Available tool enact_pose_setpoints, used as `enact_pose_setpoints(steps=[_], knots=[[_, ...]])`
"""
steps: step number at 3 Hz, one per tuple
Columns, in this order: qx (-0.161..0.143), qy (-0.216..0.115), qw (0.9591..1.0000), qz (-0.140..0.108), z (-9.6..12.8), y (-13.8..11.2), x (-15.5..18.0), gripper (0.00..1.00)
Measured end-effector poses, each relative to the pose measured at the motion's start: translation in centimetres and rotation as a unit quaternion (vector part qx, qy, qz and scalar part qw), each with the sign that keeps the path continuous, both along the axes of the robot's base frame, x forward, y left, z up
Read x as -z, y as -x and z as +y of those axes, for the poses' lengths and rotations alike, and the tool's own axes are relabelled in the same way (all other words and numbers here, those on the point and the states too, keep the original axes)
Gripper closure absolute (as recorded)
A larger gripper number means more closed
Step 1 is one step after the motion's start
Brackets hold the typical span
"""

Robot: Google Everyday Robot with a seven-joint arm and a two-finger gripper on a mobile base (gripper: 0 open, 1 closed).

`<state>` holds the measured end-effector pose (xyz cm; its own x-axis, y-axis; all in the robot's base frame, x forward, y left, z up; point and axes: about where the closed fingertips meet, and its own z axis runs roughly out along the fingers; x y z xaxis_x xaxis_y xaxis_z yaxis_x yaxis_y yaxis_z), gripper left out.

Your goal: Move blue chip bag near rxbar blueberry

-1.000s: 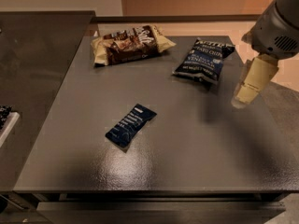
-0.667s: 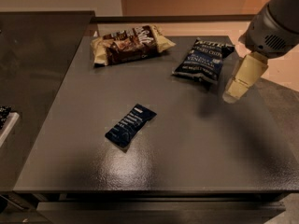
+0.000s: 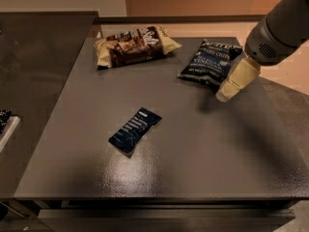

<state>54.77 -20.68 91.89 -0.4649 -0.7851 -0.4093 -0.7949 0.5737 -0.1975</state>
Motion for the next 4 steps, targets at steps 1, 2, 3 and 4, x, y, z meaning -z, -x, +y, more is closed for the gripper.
enact_pose_setpoints(steps=[1, 2, 3, 4], knots=[[0.034, -0.015, 0.9992, -0.017, -0.2, -2.1, 1.2, 0.00], [0.060, -0.037, 0.9973, -0.022, -0.5, -4.1, 2.4, 0.00], [0.084, -0.060, 0.9945, -0.017, -0.8, -5.7, 3.9, 0.00], [0.104, -0.080, 0.9913, -0.012, -1.0, -7.1, 5.2, 0.00]])
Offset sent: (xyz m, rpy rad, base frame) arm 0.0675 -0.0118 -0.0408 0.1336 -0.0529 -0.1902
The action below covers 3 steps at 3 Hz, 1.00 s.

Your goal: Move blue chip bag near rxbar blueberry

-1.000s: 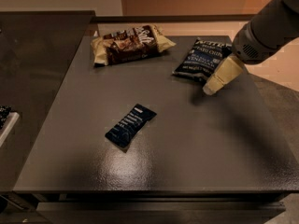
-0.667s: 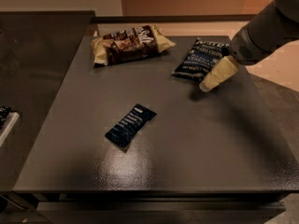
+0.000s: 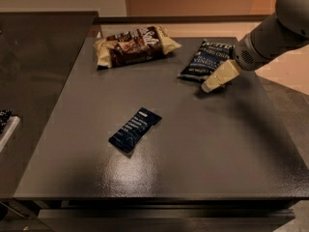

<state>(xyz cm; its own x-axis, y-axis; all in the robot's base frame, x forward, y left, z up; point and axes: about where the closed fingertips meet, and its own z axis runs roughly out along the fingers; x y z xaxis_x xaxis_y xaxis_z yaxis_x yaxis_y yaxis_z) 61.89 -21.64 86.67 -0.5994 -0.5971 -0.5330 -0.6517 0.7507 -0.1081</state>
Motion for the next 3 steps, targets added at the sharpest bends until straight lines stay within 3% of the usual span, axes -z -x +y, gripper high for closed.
enact_pose_setpoints(steps=[1, 2, 3], knots=[[0.010, -0.012, 0.9999, 0.002, 0.0, -1.2, 0.9, 0.00], [0.011, -0.018, 0.9998, 0.001, 0.4, -2.1, 1.4, 0.18], [0.011, -0.024, 0.9996, 0.001, 0.6, -2.6, 1.9, 0.42]])
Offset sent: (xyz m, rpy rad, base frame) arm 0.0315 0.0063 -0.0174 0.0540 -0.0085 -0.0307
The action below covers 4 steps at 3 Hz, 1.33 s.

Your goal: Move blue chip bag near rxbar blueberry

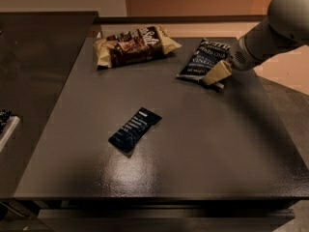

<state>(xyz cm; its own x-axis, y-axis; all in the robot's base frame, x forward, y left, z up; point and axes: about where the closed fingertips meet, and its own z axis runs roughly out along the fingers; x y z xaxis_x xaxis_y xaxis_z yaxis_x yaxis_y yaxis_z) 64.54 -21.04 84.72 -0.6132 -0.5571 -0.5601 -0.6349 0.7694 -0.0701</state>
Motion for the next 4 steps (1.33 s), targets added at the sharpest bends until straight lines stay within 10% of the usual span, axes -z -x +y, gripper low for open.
enact_pose_setpoints(steps=[2, 4], knots=[[0.000, -0.009, 0.9999, -0.009, 0.0, 0.1, -0.5, 0.88], [-0.043, -0.013, 0.9985, -0.031, 1.5, 3.0, -4.3, 1.00]])
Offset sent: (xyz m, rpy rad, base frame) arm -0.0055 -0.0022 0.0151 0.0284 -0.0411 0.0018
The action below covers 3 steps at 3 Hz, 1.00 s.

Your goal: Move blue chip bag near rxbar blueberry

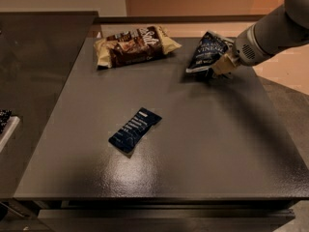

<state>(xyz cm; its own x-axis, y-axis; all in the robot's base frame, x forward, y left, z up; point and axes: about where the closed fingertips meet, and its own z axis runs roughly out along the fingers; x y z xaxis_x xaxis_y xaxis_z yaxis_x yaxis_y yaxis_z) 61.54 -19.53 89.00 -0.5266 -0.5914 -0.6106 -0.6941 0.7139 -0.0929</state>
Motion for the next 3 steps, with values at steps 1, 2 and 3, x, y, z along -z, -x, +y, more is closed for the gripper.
enact_pose_setpoints(steps=[1, 2, 3], knots=[[-0.041, 0.006, 0.9991, -0.009, 1.4, 2.3, -2.2, 1.00], [-0.102, 0.013, 0.9947, -0.007, 3.9, 5.3, -3.4, 1.00], [-0.154, 0.019, 0.9878, 0.005, 6.3, 8.3, -3.8, 1.00]])
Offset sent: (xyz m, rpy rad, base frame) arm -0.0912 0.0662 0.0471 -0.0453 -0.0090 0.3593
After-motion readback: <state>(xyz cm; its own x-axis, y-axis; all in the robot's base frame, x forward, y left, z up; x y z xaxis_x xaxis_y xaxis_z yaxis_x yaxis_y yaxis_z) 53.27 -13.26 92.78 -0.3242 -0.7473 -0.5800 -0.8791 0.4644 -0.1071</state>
